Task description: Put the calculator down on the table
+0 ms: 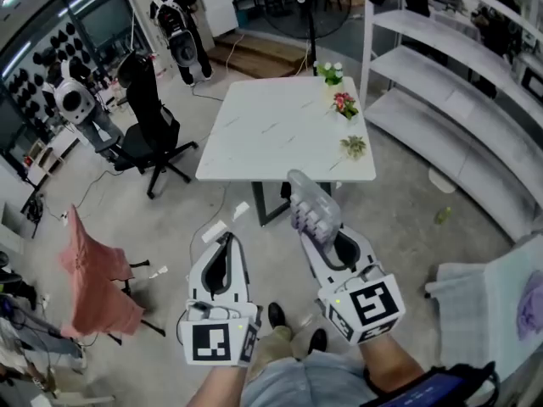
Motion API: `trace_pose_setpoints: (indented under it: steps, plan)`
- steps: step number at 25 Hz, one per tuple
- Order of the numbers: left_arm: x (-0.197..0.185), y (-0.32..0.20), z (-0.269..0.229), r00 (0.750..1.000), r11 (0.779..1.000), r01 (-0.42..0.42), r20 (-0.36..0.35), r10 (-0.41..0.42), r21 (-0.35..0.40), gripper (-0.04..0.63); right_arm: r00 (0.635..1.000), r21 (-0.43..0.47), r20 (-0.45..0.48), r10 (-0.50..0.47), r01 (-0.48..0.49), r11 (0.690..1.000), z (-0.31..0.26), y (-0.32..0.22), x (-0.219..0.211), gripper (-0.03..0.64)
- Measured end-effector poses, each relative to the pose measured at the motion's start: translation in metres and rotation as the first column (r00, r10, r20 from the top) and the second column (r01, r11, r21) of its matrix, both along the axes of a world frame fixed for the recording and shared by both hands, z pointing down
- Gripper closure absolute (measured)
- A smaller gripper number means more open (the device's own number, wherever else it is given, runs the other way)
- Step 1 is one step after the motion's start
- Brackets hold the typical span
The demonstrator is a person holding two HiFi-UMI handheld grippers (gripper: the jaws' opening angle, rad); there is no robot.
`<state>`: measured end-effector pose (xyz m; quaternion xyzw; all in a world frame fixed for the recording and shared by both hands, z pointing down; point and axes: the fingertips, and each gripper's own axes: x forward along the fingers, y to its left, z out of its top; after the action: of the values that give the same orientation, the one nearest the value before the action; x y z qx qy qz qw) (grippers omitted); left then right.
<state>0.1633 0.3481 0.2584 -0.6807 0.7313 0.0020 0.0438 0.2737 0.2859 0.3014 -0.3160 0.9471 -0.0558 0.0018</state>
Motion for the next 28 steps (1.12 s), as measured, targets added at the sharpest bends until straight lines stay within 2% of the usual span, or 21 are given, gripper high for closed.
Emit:
trace_pose_setpoints:
  steps: [6,12,17,22,28]
  plan:
    - [-0.044,-0.019,0.020,0.999,0.999,0.040,-0.031,-0.041,-0.035,0.589,0.999,-0.040,-0.044,-0.024,0.022,0.999,0.022,-0.023,-0.037,0.472]
    - [-0.117,-0.067,0.044,0.997,0.996,0.051,-0.061,-0.055,-0.067,0.589,0.996,-0.088,-0.081,-0.038,0.031,0.996,0.051,-0.065,-0.103,0.472]
    - [-0.178,-0.119,0.045,0.997,0.996,0.021,-0.068,-0.027,-0.091,0.590,0.994,-0.105,-0.107,-0.030,0.018,0.994,0.051,-0.113,-0.163,0.472]
    - [-0.224,-0.164,0.022,0.999,0.999,-0.014,-0.038,0.013,-0.032,0.589,0.995,-0.077,-0.103,0.003,-0.011,0.997,0.033,-0.153,-0.206,0.472]
    - [-0.256,-0.199,0.010,0.999,0.999,-0.047,-0.020,0.047,-0.006,0.589,0.994,-0.043,-0.093,0.051,-0.055,0.998,0.017,-0.185,-0.230,0.472]
